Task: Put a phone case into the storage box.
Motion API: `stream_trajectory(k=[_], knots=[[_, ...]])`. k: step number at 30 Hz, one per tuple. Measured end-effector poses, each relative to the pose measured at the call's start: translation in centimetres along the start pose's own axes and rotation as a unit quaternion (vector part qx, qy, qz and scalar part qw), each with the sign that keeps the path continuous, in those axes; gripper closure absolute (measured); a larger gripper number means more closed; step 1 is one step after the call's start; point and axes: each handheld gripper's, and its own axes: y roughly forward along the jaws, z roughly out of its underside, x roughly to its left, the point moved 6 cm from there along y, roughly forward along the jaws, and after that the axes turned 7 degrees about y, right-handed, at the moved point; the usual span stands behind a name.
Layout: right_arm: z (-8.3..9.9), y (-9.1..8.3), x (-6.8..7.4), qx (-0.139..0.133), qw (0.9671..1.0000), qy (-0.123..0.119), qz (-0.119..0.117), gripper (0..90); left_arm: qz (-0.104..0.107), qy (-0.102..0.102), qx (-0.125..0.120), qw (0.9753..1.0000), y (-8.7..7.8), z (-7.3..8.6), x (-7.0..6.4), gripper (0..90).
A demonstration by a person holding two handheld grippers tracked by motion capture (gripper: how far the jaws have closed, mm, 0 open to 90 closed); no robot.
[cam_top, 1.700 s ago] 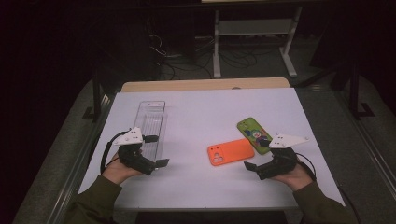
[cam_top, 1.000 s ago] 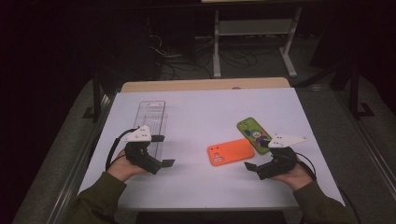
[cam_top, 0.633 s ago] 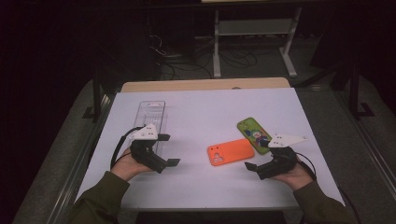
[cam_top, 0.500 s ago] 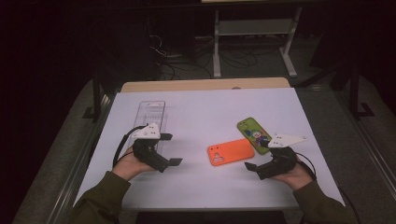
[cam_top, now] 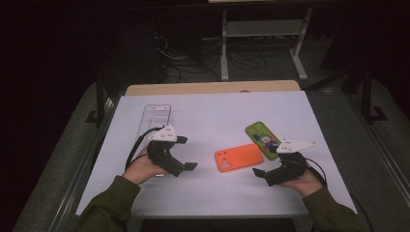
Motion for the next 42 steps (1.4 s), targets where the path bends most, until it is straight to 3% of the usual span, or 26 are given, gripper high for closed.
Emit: stream_trajectory(k=[22,30,42], knots=[[-0.1,0.1,-0.1,0.002,1.0000,0.002,-0.001,0.0,0.024,0.034,0.010,0.9991,4.2,-3.4,0.0,0.0],[-0.1,0.2,-0.1,0.003,1.0000,0.005,-0.002,0.0,0.035,0.044,0.020,0.9982,6.0,-3.9,0.4,0.0],[-0.1,0.2,-0.2,0.003,1.0000,0.005,-0.005,0.0,0.051,0.047,0.022,0.9974,8.7,-5.2,0.5,0.0]])
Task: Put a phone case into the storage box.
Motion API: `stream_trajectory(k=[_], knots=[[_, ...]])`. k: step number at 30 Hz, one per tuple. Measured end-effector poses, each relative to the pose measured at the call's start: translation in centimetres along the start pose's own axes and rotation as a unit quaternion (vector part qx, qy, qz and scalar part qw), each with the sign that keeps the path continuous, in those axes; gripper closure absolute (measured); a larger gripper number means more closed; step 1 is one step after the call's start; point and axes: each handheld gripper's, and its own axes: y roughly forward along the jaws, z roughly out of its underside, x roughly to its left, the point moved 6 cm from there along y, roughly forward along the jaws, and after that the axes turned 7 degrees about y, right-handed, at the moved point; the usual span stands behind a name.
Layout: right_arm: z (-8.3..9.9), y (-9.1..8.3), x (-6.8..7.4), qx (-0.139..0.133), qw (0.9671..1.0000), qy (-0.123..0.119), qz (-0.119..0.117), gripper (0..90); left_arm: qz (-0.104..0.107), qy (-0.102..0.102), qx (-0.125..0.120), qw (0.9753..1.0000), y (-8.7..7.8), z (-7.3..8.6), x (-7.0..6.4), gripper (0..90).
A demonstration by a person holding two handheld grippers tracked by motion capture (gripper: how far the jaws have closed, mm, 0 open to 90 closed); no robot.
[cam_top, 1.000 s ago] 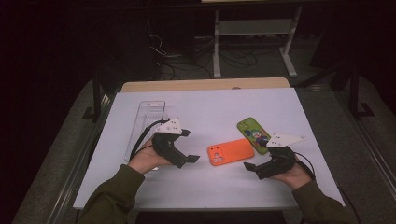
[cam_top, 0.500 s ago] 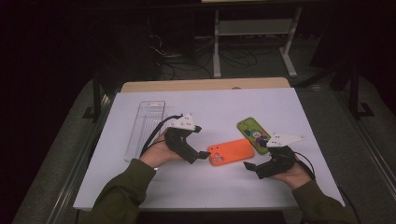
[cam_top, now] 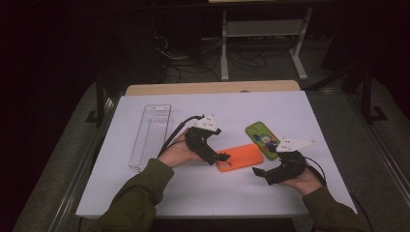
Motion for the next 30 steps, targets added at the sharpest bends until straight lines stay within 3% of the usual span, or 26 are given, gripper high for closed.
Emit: stream_trajectory(k=[9,14,22,30], knots=[[0.0,0.0,-0.1,0.001,1.0000,-0.001,-0.002,0.0,0.010,0.002,0.003,0.9999,2.0,-0.6,0.5,0.0],[0.0,0.1,0.0,0.002,1.0000,0.000,-0.002,0.0,0.013,0.013,0.014,0.9997,3.2,-0.3,0.9,0.0],[0.0,0.0,0.0,0.002,1.0000,-0.002,-0.003,0.0,0.025,0.016,0.048,0.9984,5.2,0.8,0.6,0.0],[0.0,0.0,0.1,0.001,1.0000,-0.001,-0.002,0.0,0.031,0.027,0.087,0.9954,6.5,1.8,0.2,0.0]])
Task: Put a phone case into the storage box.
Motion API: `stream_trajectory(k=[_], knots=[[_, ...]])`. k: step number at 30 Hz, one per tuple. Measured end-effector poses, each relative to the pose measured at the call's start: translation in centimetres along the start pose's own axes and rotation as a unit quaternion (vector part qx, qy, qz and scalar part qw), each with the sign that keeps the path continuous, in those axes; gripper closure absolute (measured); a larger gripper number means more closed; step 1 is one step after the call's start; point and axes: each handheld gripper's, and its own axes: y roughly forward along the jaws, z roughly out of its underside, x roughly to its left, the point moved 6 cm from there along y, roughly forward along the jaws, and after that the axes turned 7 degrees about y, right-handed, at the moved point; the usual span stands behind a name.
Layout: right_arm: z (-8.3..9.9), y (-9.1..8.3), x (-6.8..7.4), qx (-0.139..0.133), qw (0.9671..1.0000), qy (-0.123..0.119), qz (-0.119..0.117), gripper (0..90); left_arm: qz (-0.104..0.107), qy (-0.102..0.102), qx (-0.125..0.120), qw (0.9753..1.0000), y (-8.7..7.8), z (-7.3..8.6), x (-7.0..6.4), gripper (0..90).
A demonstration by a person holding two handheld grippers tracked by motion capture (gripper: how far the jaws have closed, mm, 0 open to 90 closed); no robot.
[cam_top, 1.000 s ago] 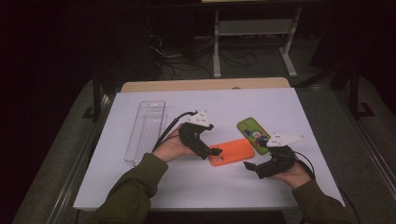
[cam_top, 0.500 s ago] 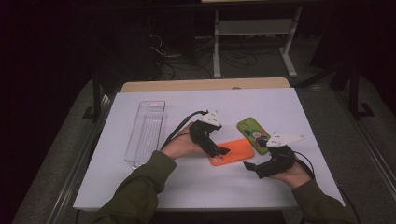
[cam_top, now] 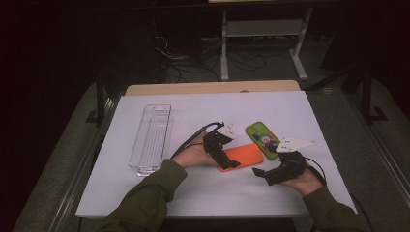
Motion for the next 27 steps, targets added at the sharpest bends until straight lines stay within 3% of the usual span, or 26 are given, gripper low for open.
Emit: stream_trajectory(k=[12,24,27], knots=[[0.0,0.0,0.0,0.001,1.0000,-0.001,0.000,0.0,0.001,0.001,0.038,0.9993,1.4,1.0,-0.2,0.0],[0.0,0.0,0.0,0.001,1.0000,-0.001,0.001,0.0,-0.001,0.003,0.059,0.9983,2.1,1.6,-0.2,0.0],[0.0,0.0,0.0,0.002,1.0000,-0.001,0.001,0.0,-0.002,0.009,0.065,0.9979,2.1,1.6,-0.2,4.6]])
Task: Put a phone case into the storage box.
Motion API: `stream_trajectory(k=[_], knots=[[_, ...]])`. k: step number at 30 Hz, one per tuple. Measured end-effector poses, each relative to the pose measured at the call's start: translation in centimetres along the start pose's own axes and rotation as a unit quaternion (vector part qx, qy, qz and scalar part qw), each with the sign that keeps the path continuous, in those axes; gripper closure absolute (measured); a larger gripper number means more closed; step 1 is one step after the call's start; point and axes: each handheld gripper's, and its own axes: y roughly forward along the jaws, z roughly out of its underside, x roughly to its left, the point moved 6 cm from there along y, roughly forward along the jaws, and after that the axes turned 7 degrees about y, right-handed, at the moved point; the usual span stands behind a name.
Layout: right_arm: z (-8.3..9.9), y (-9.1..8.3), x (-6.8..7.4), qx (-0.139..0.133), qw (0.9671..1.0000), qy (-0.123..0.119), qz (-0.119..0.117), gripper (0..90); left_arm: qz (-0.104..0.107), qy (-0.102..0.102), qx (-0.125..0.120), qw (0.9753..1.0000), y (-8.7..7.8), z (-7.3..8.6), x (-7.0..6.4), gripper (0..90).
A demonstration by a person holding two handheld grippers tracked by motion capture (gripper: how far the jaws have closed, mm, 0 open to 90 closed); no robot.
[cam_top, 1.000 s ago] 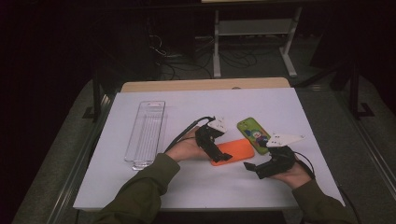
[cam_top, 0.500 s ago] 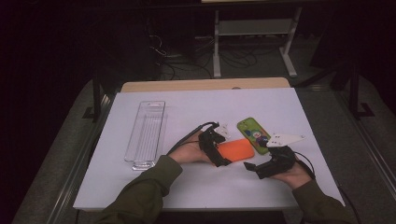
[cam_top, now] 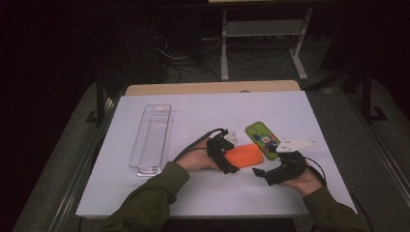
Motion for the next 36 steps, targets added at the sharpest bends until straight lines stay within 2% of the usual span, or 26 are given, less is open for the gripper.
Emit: stream_trajectory(k=[7,11,24,29,36], knots=[[0.0,0.0,0.0,0.000,1.0000,0.000,0.001,0.0,-0.008,0.007,0.001,0.9999,0.0,0.0,0.0,7.5],[0.0,0.0,0.0,0.000,1.0000,0.000,0.001,0.0,-0.010,0.009,0.000,0.9999,-0.2,0.0,0.1,13.9],[0.0,0.0,0.0,-0.002,1.0000,-0.002,0.002,0.0,-0.011,0.007,0.004,0.9999,-0.2,0.0,0.1,15.5],[0.0,0.0,-0.1,-0.002,1.0000,-0.003,0.003,0.0,0.003,-0.004,0.001,1.0000,-0.5,0.0,0.0,15.6],[0.0,0.0,-0.1,-0.002,1.0000,-0.001,0.004,0.0,-0.001,-0.009,0.006,0.9999,-1.1,0.0,-0.1,15.6]])
